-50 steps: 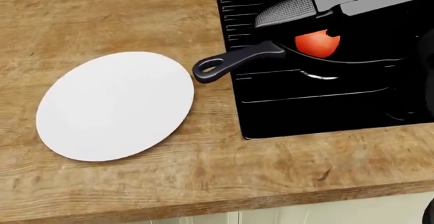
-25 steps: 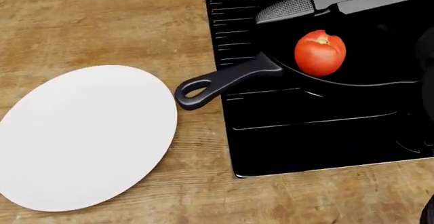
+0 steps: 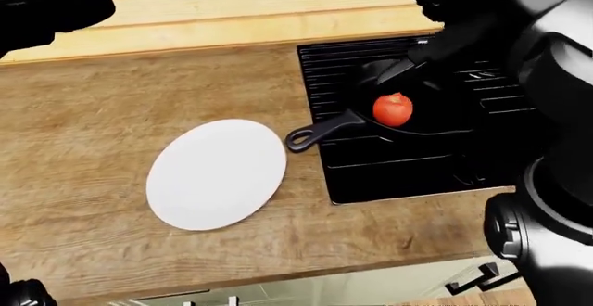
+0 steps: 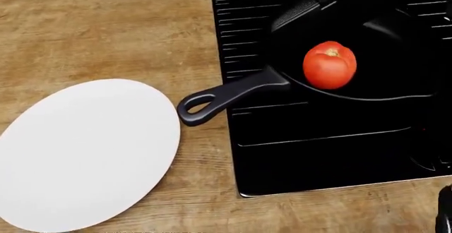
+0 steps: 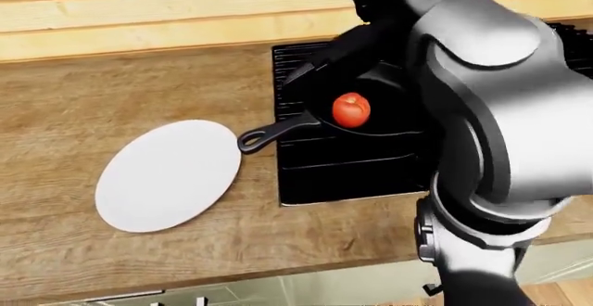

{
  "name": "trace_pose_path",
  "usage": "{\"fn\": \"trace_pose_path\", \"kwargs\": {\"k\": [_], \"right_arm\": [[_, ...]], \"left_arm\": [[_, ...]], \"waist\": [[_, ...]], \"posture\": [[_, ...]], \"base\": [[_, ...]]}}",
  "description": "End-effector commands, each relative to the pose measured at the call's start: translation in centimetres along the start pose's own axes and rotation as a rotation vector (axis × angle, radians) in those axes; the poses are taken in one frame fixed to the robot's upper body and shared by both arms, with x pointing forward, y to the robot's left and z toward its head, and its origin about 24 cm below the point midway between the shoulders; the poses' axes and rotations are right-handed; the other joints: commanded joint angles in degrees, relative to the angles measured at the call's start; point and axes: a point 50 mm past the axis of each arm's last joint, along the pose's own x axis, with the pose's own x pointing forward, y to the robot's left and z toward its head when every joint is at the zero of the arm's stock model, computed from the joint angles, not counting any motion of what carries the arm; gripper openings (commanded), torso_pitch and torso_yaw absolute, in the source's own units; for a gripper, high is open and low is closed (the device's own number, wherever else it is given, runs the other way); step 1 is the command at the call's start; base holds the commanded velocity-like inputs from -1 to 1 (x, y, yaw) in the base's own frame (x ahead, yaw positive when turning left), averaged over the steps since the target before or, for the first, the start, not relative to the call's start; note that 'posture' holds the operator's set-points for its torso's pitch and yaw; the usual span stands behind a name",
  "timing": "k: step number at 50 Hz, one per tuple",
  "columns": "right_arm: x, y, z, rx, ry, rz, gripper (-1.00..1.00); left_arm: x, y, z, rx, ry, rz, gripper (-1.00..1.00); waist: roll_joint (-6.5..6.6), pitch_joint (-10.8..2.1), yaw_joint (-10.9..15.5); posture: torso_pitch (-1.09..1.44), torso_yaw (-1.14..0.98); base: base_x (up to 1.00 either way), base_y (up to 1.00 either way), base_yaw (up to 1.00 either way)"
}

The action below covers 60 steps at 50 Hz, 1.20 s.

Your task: Pick the tomato from the pan and place it on the plate.

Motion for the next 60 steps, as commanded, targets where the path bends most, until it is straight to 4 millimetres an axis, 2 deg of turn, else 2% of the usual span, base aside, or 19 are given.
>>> {"fn": "trace_pose_path", "kwargs": {"k": [1, 4, 7, 10, 12, 17, 21, 23, 26, 36, 37, 38, 40, 45, 46, 47, 60], "right_arm": [[0.3, -1.0, 0.9, -0.015, -0.018, -0.023, 1.00], [1.4, -1.5, 0.7, -0.019, 0.092, -0.017, 1.00], [2.4, -2.2, 1.7, -0.083, 0.116, -0.009, 1.00], [4.4, -2.9, 1.3, -0.106, 0.134, -0.024, 1.00], [5.4, -3.6, 0.7, -0.190, 0.194, -0.028, 1.00], [6.4, -4.3, -0.3, -0.192, 0.286, 0.000, 1.00], [7.0, -4.3, -0.5, -0.182, 0.293, 0.002, 1.00], [7.4, -4.7, -0.5, -0.266, 0.279, -0.040, 1.00], [7.9, -4.8, -0.9, -0.279, 0.300, -0.039, 1.00], [8.1, -5.0, -2.7, -0.345, 0.357, -0.044, 0.98], [8.1, -5.0, -2.8, -0.339, 0.357, -0.040, 0.94], [8.1, -4.9, -3.0, -0.342, 0.359, -0.037, 0.76], [8.2, -4.7, -3.3, -0.339, 0.364, -0.030, 0.67], [8.1, -4.3, -4.2, -0.334, 0.384, -0.013, 0.58], [8.0, -4.4, -4.5, -0.406, 0.401, -0.016, 0.55], [8.0, -4.2, -4.8, -0.357, 0.399, 0.001, 0.55], [8.0, -3.1, -6.0, -0.333, 0.405, 0.056, 0.55]], "left_arm": [[0.0, 0.3, 1.3, -0.002, -0.069, 0.015, 1.00], [0.1, 0.2, 1.2, -0.001, -0.067, 0.013, 1.00], [0.0, 0.2, 1.3, -0.022, -0.062, 0.008, 1.00], [0.1, 0.5, 1.1, -0.028, -0.057, 0.018, 1.00], [0.1, 0.5, 1.1, -0.025, -0.058, 0.019, 1.00], [0.1, 0.5, 1.0, -0.017, -0.060, 0.019, 1.00], [0.1, 0.3, 0.9, -0.009, -0.058, 0.014, 1.00], [0.1, 0.2, 0.9, -0.007, -0.060, 0.010, 1.00], [0.1, 0.3, 1.0, -0.011, -0.060, 0.012, 1.00], [0.1, 0.3, 1.1, -0.009, -0.058, 0.008, 1.00], [0.1, 0.4, 1.1, -0.012, -0.059, 0.010, 1.00], [0.1, 0.4, 1.2, -0.011, -0.060, 0.011, 1.00], [0.0, 0.3, 1.2, -0.010, -0.061, 0.008, 1.00], [0.1, 0.6, 1.4, -0.009, -0.067, 0.019, 1.00], [0.1, 0.6, 1.4, -0.010, -0.066, 0.018, 1.00], [0.1, 0.6, 1.4, -0.008, -0.066, 0.018, 1.00], [0.2, 0.7, 1.3, -0.007, -0.071, 0.026, 1.00]], "waist": [[0.21, -1.25, 0.0], [0.36, -1.30, -0.2], [0.65, -1.37, -0.4], [1.09, -1.14, -0.6], [1.35, -1.23, -0.8], [1.79, -1.55, -1.0], [2.13, -1.63, -1.0], [2.31, -1.68, -1.0], [2.49, -1.82, -1.1], [2.46, -1.94, -1.1], [2.45, -1.97, -1.1], [2.44, -2.01, -1.1], [2.43, -2.06, -1.2], [2.44, -2.04, -1.2], [2.43, -2.01, -1.2], [2.39, -1.96, -1.2], [2.43, -2.07, -1.3]], "posture": [[0.00, 0.00], [0.00, 0.00], [0.00, 0.00], [0.00, 0.00], [0.00, 0.00], [0.00, 0.00], [0.00, 0.00], [0.00, 0.00], [0.00, 0.00], [0.00, 0.00], [0.00, 0.00], [0.00, 0.00], [0.00, 0.00], [0.00, 0.00], [0.00, 0.00], [0.00, 0.00], [0.00, 0.00]], "base": [[0.00, 0.00, 0.00], [0.00, 0.00, 0.00], [0.00, 0.00, 0.00], [0.00, 0.00, 0.00], [0.00, 0.00, 0.00], [0.00, 0.00, 0.00], [0.00, 0.00, 0.00], [0.00, 0.00, 0.00], [0.00, 0.00, 0.00], [0.00, 0.00, 0.00], [0.00, 0.00, 0.00], [0.00, 0.00, 0.00], [0.00, 0.00, 0.00], [0.00, 0.00, 0.00], [0.00, 0.00, 0.00], [0.00, 0.00, 0.00], [0.00, 0.00, 0.00]]}}
